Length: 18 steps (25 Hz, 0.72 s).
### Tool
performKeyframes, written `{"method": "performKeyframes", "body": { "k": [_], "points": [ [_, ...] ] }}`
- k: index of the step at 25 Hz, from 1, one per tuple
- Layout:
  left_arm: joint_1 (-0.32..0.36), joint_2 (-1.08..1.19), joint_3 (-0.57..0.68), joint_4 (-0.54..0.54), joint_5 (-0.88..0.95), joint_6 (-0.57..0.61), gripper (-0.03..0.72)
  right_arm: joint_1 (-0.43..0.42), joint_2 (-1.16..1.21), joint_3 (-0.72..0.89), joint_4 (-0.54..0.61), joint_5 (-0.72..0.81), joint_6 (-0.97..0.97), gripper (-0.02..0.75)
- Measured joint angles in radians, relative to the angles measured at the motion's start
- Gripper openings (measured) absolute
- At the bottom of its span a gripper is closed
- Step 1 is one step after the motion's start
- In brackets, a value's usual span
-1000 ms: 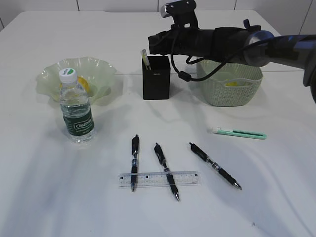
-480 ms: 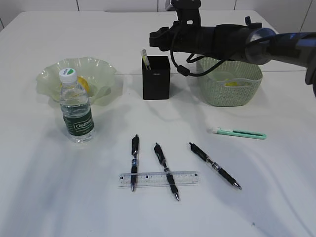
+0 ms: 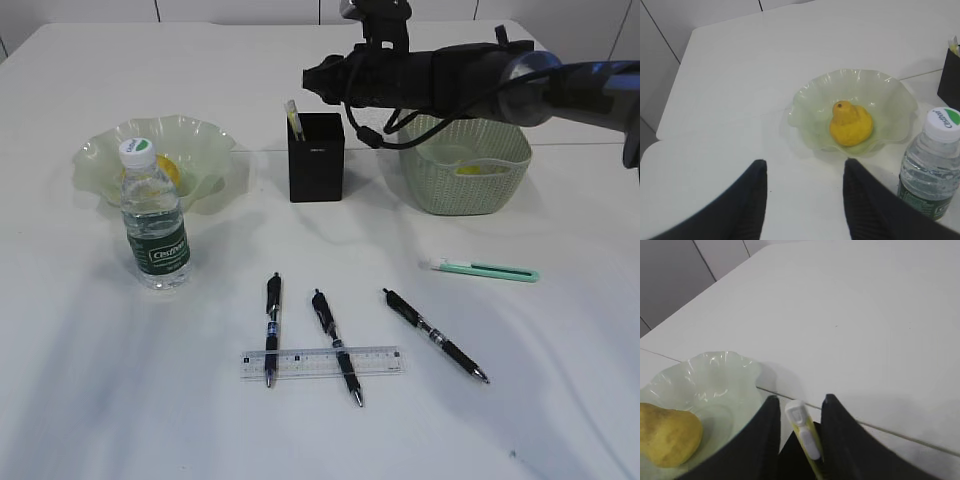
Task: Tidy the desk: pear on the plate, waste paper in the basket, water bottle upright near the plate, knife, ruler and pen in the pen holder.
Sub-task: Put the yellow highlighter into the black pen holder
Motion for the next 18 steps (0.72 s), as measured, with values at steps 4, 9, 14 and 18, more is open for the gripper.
{"method": "performKeyframes", "body": {
  "k": [4,9,14,18],
  "points": [
    [0.000,0.000,0.000,0.000,0.000,0.000,0.349,0.000,-0.012,0.000,-0.105,0.004,0.128,0.212],
    [0.000,0.000,0.000,0.000,0.000,0.000,0.349,0.000,-0.049,0.000,-0.218,0.021,0.247,0.212],
    [0.000,0.000,0.000,0.000,0.000,0.000,0.349,-0.004,-0.057,0.000,-0.336,0.094,0.388,0.213],
    [0.000,0.000,0.000,0.000,0.000,0.000,0.349,-0.016,-0.057,0.000,-0.463,0.174,0.507,0.213]
  ]
}}
